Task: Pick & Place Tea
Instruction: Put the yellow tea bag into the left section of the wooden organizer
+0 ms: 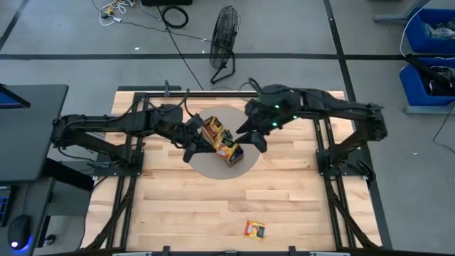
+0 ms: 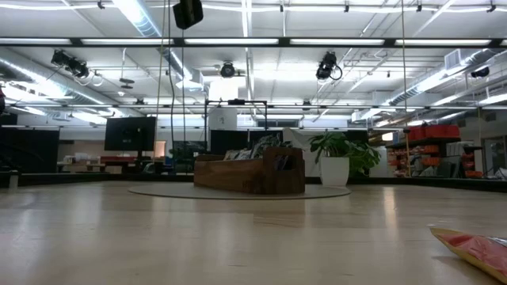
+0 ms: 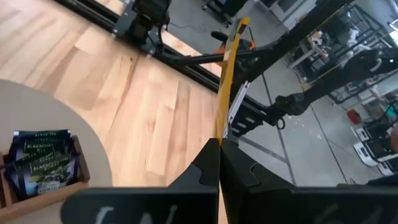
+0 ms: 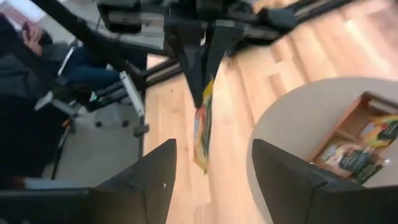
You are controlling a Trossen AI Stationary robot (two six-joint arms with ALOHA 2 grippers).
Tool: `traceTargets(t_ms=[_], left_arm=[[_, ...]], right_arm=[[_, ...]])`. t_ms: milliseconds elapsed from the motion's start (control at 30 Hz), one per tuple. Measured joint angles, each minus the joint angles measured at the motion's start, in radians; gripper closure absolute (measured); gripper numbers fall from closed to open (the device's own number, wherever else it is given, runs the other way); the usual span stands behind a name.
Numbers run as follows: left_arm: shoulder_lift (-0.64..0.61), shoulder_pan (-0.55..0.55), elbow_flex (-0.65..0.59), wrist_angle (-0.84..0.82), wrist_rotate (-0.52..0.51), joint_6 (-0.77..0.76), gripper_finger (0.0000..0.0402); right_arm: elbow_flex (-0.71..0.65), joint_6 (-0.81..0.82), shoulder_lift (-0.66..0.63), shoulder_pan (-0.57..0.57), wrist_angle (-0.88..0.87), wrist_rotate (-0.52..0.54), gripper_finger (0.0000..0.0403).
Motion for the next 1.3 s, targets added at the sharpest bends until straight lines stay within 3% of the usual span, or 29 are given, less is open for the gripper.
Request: traceTargets(t_ms=[333,767,1133,1300], left_arm=[[0.0,0.0,0.0,-0.026,0.012,0.007,0.0401],[0.0,0.0,0.0,-0.048,0.047,0.01,0.04],[0.0,0.0,0.0,-0.048,0.048,0.013,0.04],[-0.001,0.0,0.0,-0.046,0.04,0.013,0.0398]], right_arm=[[0.196,-0.027,0.172,-0.019,-0.128,-0.081,0.0207],[0.203,-0.022,0.202,-0.02,-0.138,-0.122,0.0278],[0.203,-0.025,0.209,-0.023,-0.143,-0.18,0.0394],[0.203,-0.019,0.209,-0.026,-0.144,-0.184,0.0397]])
